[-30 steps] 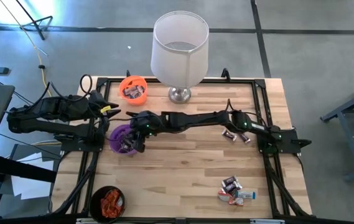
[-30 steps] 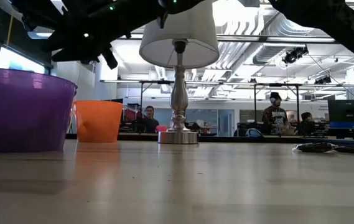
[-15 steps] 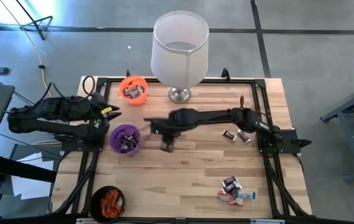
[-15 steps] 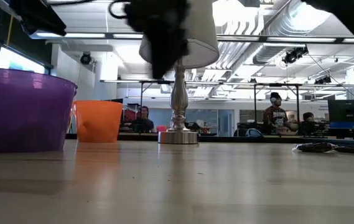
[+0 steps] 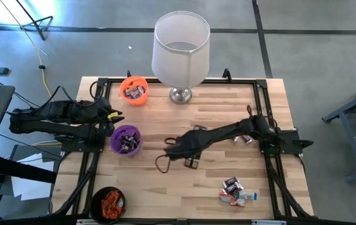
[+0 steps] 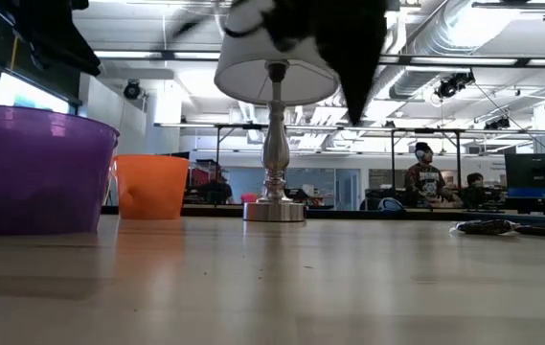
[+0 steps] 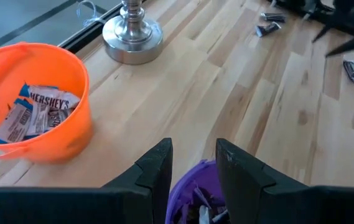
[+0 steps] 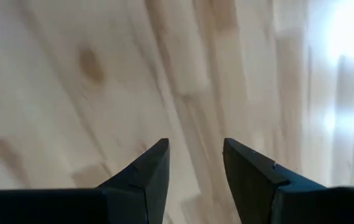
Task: Sort candy
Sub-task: Put the brown chocolate into the purple bucket
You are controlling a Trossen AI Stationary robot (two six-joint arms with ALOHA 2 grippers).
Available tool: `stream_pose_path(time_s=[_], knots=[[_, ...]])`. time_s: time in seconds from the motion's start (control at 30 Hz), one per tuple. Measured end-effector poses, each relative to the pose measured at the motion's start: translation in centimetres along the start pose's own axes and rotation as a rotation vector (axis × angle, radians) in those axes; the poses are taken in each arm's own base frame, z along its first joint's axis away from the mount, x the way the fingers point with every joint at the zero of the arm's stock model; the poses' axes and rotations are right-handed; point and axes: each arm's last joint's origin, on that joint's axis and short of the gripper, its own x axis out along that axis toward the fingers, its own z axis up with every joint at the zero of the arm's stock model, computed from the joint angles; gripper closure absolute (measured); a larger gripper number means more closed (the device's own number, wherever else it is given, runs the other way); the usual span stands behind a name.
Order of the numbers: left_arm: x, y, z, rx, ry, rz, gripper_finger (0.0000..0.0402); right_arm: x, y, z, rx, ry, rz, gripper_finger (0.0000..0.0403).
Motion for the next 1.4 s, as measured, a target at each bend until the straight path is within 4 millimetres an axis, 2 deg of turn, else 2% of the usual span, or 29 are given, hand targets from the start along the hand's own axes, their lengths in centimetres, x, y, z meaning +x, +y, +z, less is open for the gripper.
stream_pose_path(time_s=[0.13,0.23,0.43,0.53,0.7,0.87,1.23,1.4], knots=[[0.0,0.0,0.0,0.006,-0.002,-0.001,0.0292,1.9,-1.0,-3.3,0.066,0.085,-0.089,0.0259],[0.0,0.0,0.1,0.003,-0.008,-0.004,0.0292,3.5,-2.5,-6.2,0.132,0.1,-0.102,0.0259],[-0.1,-0.4,0.9,-0.057,-0.092,-0.044,0.0292,6.6,-6.7,-11.0,0.311,-0.034,0.023,0.0259],[-0.1,-0.6,1.4,-0.09,-0.136,-0.07,0.0292,8.2,-8.6,-13.3,0.396,-0.062,0.114,0.0259],[-0.2,-0.7,1.8,-0.139,-0.176,-0.092,0.0292,10.7,-10.9,-16.7,0.51,-0.064,0.148,0.0259],[0.1,-1.1,2.4,-0.157,-0.206,-0.101,0.0292,12.4,-11.8,-17.9,0.54,-0.099,0.181,0.0259],[1.6,-2.1,3.5,-0.093,-0.227,-0.1,0.0292,15.6,-13.4,-17.6,0.546,-0.183,0.235,0.0259],[2.1,-2.3,3.5,-0.076,-0.208,-0.091,0.0292,16.1,-13.7,-17.7,0.623,-0.171,0.273,0.0269]])
